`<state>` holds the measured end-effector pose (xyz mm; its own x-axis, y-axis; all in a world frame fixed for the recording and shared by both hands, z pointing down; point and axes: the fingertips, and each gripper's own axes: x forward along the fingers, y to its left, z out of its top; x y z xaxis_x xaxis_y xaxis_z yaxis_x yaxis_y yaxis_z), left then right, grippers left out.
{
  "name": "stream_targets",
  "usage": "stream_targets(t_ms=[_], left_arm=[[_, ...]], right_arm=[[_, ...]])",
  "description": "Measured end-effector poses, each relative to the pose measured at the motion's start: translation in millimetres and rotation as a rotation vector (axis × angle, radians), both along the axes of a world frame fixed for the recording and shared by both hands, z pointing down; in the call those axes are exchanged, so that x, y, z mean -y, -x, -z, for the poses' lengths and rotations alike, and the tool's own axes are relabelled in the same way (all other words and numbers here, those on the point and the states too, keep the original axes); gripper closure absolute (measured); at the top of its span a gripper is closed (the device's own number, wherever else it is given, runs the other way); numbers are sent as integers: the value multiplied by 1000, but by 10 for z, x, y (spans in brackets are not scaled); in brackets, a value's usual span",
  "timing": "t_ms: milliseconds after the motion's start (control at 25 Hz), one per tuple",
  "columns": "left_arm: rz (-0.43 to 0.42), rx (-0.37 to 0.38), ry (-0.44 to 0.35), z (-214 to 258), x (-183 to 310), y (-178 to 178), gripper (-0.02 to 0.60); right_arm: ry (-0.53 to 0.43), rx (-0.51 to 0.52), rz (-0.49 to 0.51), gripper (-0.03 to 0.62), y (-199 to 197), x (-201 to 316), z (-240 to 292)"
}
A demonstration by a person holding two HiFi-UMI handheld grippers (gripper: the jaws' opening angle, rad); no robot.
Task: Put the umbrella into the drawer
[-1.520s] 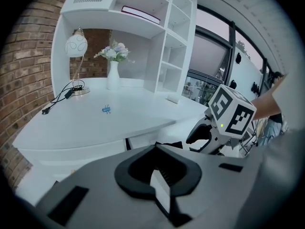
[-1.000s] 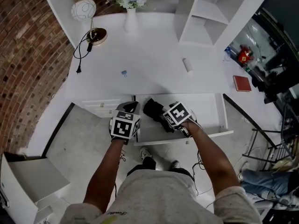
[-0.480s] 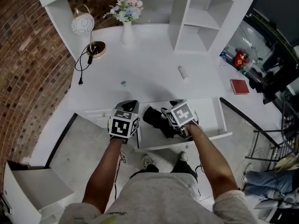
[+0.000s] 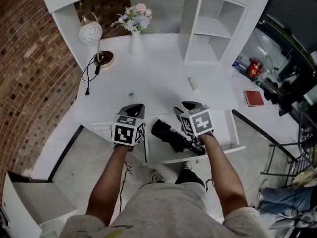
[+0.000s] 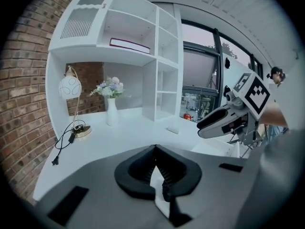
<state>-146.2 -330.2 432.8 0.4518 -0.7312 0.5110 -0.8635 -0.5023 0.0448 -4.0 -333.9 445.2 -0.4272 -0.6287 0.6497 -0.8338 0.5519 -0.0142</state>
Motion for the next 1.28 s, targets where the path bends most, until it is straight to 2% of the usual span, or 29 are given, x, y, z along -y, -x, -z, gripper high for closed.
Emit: stream_targets(t_ms=[440, 760, 920, 1280], left_arm=[[12, 7, -64, 229, 93, -85, 584], [51, 9, -111, 348, 191, -176, 584], [65, 8, -124, 364, 206, -193, 584], [79, 14, -123, 322, 243, -110, 584]], right_arm=[[-174, 121, -71, 495, -89, 74, 503], [-299, 126, -47, 550, -201, 110, 659], [-324, 145, -52, 589, -264, 128, 696], [-341, 180, -69, 589, -282, 191, 694]])
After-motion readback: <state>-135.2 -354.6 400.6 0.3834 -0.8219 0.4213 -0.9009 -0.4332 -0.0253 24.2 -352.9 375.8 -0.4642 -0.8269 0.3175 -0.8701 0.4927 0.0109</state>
